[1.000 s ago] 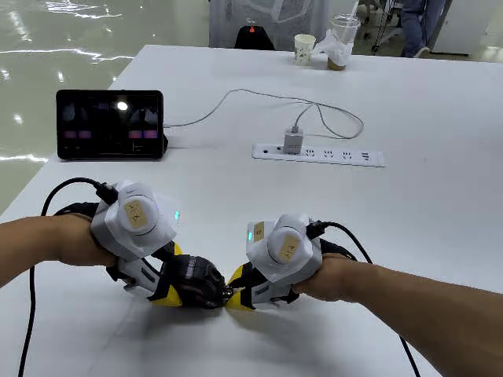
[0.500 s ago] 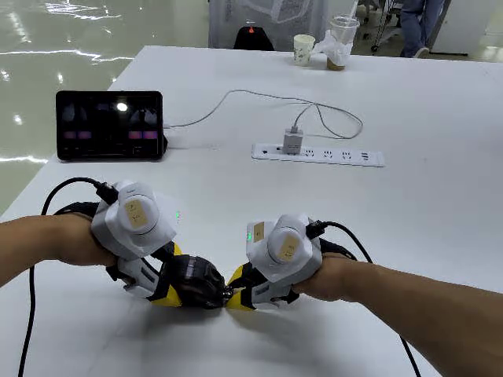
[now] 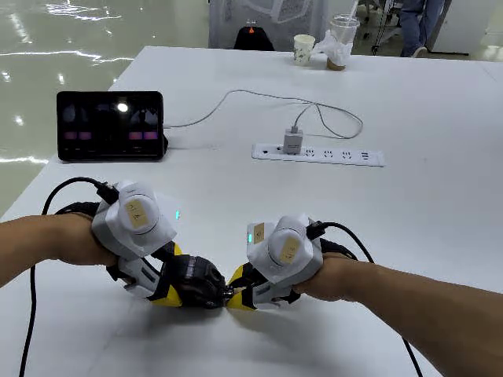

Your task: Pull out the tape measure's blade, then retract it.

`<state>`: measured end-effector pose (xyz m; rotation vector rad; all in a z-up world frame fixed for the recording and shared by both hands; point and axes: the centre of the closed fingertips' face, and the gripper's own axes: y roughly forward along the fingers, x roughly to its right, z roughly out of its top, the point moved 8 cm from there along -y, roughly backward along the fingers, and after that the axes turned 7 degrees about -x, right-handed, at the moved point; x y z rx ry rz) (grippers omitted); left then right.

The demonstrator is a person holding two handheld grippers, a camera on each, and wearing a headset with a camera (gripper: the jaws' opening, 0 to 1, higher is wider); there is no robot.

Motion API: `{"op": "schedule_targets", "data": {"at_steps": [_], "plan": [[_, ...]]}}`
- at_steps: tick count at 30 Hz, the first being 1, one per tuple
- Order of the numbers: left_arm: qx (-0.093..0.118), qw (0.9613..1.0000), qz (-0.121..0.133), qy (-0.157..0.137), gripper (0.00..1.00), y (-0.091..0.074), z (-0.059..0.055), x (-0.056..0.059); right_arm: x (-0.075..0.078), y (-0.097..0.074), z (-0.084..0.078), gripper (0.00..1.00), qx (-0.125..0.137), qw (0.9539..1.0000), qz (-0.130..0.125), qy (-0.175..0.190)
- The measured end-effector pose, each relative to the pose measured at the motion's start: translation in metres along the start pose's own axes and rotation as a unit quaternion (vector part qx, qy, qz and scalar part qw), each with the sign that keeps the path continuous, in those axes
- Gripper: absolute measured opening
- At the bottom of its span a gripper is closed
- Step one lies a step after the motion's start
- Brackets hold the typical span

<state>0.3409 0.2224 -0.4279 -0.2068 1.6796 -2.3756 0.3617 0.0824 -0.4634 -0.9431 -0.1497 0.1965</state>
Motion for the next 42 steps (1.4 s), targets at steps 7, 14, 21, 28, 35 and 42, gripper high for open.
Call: {"op": "schedule_targets", "data": {"at_steps": [7,14,21,28,35,42], "plan": [[0.002,1.0000,-0.001,-0.003,0.28,0.000,0.000,0.000,0.000,-0.003,-0.004,0.10,-0.002,1.0000,-0.001,-0.001],[0.003,1.0000,-0.003,-0.005,0.28,-0.001,0.001,0.000,0.000,-0.006,-0.007,0.10,-0.004,1.0000,-0.002,-0.004],[0.002,1.0000,-0.004,-0.006,0.28,-0.001,0.001,-0.001,0.000,-0.011,-0.013,0.10,-0.008,1.0000,-0.003,-0.005],[0.001,1.0000,-0.005,-0.007,0.28,-0.001,0.001,-0.001,0.000,-0.016,-0.020,0.10,-0.012,0.9999,-0.003,-0.004],[0.001,1.0000,-0.005,-0.008,0.28,-0.002,0.002,0.000,-0.001,-0.022,-0.027,0.10,-0.015,0.9999,-0.004,-0.001],[0.000,0.9999,-0.005,-0.010,0.28,-0.003,0.002,0.001,-0.002,-0.028,-0.034,0.10,-0.014,0.9999,-0.003,0.005]]}}
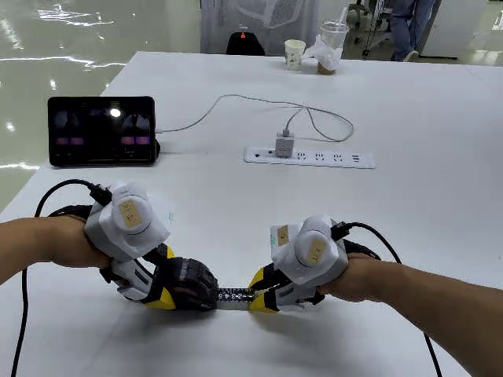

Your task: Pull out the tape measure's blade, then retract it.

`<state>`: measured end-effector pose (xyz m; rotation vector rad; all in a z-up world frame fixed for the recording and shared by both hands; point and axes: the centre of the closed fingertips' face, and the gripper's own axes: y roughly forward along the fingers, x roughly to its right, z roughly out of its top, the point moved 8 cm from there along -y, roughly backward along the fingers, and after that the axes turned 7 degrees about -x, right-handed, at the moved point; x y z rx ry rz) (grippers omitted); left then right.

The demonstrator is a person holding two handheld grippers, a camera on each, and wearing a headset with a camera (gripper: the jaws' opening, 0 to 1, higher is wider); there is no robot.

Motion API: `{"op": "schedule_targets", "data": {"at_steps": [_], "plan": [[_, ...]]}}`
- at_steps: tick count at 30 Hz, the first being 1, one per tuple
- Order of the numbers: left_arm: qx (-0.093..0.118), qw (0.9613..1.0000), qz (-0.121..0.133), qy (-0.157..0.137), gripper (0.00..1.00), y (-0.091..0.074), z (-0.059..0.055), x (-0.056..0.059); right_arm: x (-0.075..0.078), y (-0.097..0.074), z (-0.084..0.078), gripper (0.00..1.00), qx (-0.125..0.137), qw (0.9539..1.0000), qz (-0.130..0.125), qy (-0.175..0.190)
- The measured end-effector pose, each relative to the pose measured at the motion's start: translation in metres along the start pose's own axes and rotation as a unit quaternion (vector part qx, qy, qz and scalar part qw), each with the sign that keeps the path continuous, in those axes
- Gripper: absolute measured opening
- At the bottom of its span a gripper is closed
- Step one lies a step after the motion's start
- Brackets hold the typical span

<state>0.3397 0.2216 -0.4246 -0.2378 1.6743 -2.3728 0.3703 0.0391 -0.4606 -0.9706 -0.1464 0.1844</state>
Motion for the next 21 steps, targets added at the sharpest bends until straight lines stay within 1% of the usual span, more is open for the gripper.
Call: {"op": "schedule_targets", "data": {"at_steps": [6,18,21], "plan": [[-0.001,1.0000,0.001,-0.001,0.28,0.000,0.000,0.000,-0.001,-0.004,-0.003,0.10,0.000,1.0000,0.001,-0.001],[0.000,1.0000,0.000,-0.001,0.28,-0.001,0.001,0.000,0.000,-0.012,-0.016,0.10,-0.002,1.0000,0.004,0.008],[-0.001,1.0000,0.000,-0.002,0.28,-0.001,0.001,0.000,-0.001,-0.015,-0.020,0.10,-0.004,1.0000,0.002,0.004]]}}
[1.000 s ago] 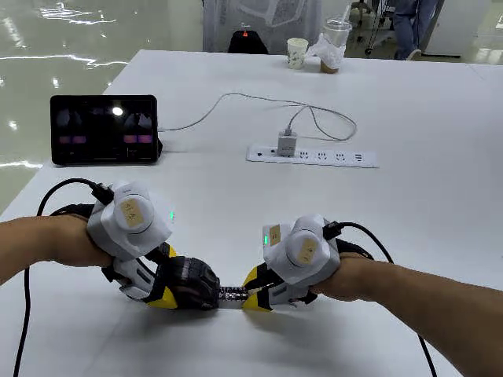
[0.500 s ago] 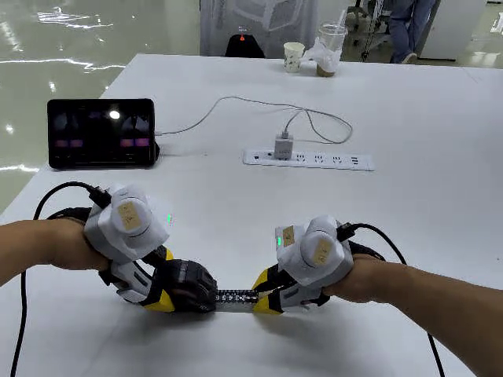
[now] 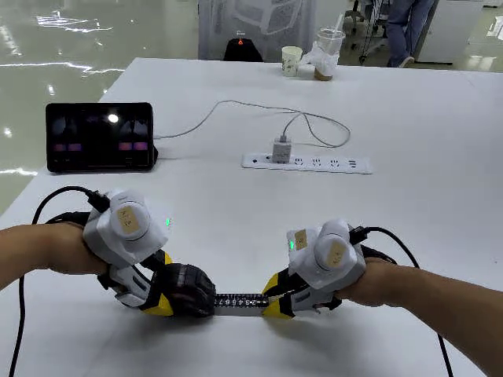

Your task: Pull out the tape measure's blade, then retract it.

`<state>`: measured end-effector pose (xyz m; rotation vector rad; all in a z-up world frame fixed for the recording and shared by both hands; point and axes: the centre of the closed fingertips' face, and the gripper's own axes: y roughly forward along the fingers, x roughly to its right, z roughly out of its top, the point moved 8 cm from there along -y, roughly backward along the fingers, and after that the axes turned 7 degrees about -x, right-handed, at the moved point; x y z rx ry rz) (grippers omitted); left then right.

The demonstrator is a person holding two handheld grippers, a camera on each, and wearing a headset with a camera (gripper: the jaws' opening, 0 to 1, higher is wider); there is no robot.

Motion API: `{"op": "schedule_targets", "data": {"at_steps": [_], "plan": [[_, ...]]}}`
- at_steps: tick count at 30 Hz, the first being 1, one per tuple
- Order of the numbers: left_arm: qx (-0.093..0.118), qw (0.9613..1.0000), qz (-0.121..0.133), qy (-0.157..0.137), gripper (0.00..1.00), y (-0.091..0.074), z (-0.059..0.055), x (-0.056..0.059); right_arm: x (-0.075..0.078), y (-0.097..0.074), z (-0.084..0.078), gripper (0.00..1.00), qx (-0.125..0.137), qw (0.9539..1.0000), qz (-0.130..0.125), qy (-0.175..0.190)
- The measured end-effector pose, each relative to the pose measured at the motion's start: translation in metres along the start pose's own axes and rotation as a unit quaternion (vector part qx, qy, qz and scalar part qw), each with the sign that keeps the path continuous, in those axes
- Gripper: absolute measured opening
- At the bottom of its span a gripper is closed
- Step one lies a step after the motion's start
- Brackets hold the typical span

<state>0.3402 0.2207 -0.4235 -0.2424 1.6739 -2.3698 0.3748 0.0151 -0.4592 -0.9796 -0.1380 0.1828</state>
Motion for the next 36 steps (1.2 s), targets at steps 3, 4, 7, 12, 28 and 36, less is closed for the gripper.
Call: {"op": "schedule_targets", "data": {"at_steps": [3,4,7,12,28,36], "plan": [[0.000,1.0000,0.000,0.000,0.28,0.000,0.000,0.000,0.000,-0.003,-0.004,0.10,0.000,1.0000,0.000,0.004],[0.000,1.0000,0.000,0.000,0.28,0.000,0.000,0.000,0.000,-0.003,-0.005,0.10,-0.001,1.0000,0.001,0.004],[-0.001,1.0000,0.000,0.000,0.28,0.000,0.000,0.000,0.000,-0.005,-0.009,0.10,-0.002,1.0000,0.002,0.007],[-0.002,1.0000,-0.001,0.001,0.28,0.000,0.000,0.000,0.000,-0.008,-0.014,0.10,-0.004,0.9999,0.002,0.010],[-0.002,1.0000,0.000,0.001,0.28,0.001,0.000,0.000,-0.003,-0.019,-0.030,0.10,-0.006,0.9997,0.007,0.024],[-0.001,1.0000,-0.001,-0.001,0.28,0.001,0.000,0.000,-0.003,-0.024,-0.037,0.10,-0.006,0.9995,0.008,0.030]]}}
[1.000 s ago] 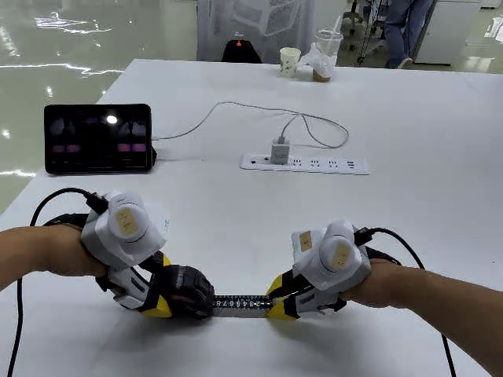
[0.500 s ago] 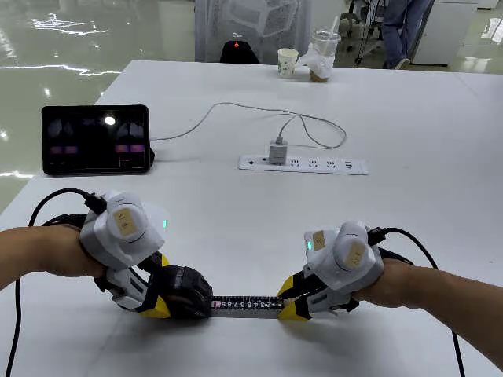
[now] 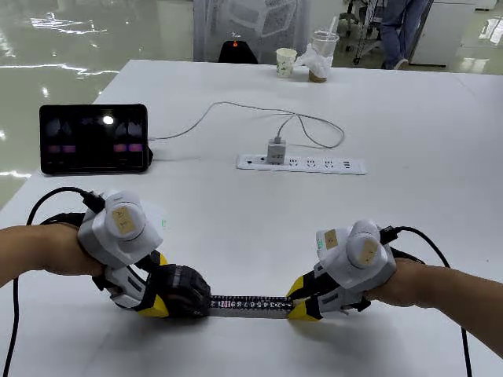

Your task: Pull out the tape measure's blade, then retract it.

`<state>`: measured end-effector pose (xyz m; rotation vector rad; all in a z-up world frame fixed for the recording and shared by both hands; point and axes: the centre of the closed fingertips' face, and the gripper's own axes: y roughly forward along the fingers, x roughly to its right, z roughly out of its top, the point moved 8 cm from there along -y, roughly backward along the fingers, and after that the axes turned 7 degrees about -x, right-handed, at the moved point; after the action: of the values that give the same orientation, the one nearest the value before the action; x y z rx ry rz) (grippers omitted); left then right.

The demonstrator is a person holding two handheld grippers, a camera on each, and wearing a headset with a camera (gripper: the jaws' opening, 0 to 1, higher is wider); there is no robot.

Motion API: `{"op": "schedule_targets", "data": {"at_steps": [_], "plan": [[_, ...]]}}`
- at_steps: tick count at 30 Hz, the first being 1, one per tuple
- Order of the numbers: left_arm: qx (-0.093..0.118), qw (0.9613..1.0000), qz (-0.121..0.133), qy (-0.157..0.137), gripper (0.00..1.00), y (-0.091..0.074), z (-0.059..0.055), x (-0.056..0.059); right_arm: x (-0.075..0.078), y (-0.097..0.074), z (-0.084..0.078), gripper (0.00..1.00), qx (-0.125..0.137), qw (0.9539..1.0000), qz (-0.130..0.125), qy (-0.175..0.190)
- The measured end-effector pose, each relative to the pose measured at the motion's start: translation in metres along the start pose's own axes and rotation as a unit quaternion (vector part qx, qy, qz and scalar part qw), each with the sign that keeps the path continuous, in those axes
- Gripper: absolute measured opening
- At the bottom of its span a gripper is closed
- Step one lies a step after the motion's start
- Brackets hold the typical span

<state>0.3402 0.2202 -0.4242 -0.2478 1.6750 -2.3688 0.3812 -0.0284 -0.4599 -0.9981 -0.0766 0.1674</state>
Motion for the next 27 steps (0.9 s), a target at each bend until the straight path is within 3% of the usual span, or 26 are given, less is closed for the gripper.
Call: {"op": "schedule_targets", "data": {"at_steps": [27], "plan": [[0.001,1.0000,-0.001,0.000,0.28,0.000,0.001,-0.001,-0.001,-0.017,-0.022,0.10,-0.002,0.9998,0.003,0.022]]}}
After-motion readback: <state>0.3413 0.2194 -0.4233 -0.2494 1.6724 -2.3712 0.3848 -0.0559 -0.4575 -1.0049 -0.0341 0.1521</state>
